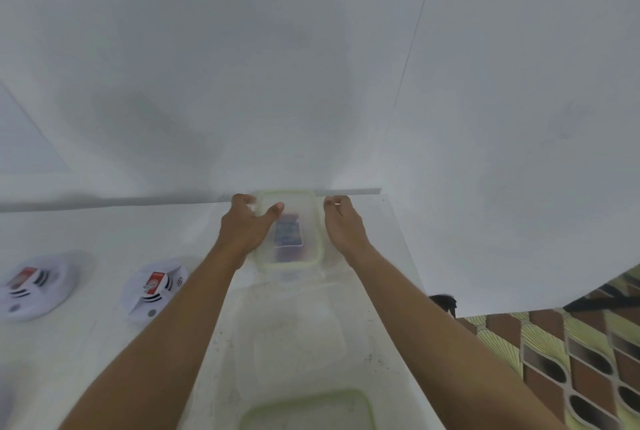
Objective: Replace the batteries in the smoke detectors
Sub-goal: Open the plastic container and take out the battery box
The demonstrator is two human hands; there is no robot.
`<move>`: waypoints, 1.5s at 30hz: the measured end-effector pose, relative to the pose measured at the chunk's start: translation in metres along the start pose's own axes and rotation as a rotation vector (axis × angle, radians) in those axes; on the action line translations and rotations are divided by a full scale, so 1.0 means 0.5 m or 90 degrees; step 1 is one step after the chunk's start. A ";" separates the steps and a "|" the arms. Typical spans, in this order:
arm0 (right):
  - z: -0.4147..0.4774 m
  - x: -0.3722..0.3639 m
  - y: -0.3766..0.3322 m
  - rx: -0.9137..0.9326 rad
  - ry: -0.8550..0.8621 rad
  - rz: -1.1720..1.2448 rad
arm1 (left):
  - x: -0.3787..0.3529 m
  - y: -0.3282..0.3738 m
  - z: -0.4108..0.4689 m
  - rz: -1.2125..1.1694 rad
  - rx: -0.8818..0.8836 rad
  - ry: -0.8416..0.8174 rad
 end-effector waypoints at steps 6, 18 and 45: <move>-0.024 0.000 -0.006 0.028 -0.032 -0.057 | 0.019 -0.037 -0.019 -0.097 0.073 0.030; -0.004 -0.039 -0.054 0.103 -0.170 -0.113 | 0.053 -0.004 0.021 0.220 -0.071 0.029; -0.017 0.002 -0.004 0.032 0.026 -0.008 | 0.034 -0.036 0.012 0.092 -0.019 0.137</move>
Point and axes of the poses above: each hand's wrist, its own z-axis towards the middle knuckle, its own x-axis out of the back of the hand, y = z × x, the point moved 5 cm from there along z, towards the middle knuckle, and after that the axes turned 14 degrees about x, right-handed, at the moved point
